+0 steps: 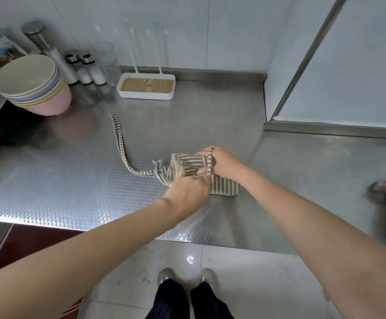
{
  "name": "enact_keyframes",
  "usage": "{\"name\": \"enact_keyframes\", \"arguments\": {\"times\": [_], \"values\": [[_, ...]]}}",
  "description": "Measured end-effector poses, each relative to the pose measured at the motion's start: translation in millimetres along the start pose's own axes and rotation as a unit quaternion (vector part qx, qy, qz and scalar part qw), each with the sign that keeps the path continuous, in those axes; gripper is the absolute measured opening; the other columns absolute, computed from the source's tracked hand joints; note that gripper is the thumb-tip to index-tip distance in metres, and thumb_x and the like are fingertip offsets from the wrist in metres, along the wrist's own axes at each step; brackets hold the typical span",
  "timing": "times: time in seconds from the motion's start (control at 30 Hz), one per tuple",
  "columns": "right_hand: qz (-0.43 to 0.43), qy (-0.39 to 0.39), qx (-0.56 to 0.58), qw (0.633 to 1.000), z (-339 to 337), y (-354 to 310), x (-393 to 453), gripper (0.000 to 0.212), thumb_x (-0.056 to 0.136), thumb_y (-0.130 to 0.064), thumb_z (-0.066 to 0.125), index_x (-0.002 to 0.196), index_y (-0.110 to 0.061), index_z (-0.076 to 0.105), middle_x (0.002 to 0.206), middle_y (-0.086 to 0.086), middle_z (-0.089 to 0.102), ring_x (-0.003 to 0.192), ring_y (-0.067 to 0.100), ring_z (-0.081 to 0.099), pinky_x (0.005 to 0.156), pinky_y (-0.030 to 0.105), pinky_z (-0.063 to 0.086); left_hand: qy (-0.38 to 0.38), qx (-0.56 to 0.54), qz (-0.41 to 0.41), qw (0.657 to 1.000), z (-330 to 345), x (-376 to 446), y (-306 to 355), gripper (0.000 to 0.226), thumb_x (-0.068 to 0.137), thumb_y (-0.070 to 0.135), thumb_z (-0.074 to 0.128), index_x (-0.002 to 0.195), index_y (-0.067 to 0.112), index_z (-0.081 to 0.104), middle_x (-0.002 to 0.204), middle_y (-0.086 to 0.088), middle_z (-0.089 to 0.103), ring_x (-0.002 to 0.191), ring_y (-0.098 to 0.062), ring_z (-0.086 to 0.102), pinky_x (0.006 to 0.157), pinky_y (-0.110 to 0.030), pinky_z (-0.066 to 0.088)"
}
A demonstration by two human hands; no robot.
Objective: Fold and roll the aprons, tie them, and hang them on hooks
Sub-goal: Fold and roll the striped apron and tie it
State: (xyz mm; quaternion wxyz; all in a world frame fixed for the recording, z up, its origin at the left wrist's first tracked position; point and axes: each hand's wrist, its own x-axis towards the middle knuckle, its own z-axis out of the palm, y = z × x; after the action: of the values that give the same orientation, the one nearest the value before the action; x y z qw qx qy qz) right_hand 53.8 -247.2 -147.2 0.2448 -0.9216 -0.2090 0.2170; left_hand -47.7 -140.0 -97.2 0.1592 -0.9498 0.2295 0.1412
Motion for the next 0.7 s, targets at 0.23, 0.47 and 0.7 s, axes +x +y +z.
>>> {"name": "enact_keyframes", "arguments": {"times": [0.23, 0.47, 0.7], "values": [[0.077, 0.011, 0.175, 0.981, -15.9, 8.2, -7.4, 0.046, 0.077, -0.011, 0.073, 0.121, -0.006, 0.06, 0.129, 0.005, 0.057, 0.123, 0.018, 0.05, 0.101, 0.024, 0.035, -0.073, 0.015, 0.007, 0.997, 41.0, 14.8, 13.8, 0.032, 0.096, 0.0, 0.038, 0.125, 0.007, 0.05, 0.127, -0.008, 0.057, 0.115, -0.024, 0.057, 0.086, -0.03, 0.047], [0.084, -0.108, 0.0, 0.991, -13.1, 5.2, -11.6, 0.072, 0.08, -0.034, 0.071, 0.139, -0.01, 0.037, 0.142, 0.008, 0.044, 0.128, 0.026, 0.044, 0.104, 0.029, 0.036, -0.086, -0.037, -0.032, 0.995, 61.2, 22.4, 11.8, 0.031, 0.096, 0.001, 0.037, 0.124, 0.007, 0.051, 0.125, -0.008, 0.057, 0.113, -0.025, 0.056, 0.086, -0.033, 0.049], [0.126, -0.059, 0.382, 0.914, -37.7, 14.8, -19.4, 0.041, 0.085, 0.005, 0.057, 0.126, 0.001, 0.053, 0.112, 0.011, 0.062, 0.098, 0.02, 0.059, 0.095, 0.029, 0.045, -0.054, -0.398, -0.037, 0.915, 56.2, 26.6, -12.1, 0.031, 0.099, 0.022, 0.043, 0.093, 0.001, 0.065, 0.094, -0.014, 0.066, 0.083, -0.025, 0.06, 0.073, -0.027, 0.04]]}}
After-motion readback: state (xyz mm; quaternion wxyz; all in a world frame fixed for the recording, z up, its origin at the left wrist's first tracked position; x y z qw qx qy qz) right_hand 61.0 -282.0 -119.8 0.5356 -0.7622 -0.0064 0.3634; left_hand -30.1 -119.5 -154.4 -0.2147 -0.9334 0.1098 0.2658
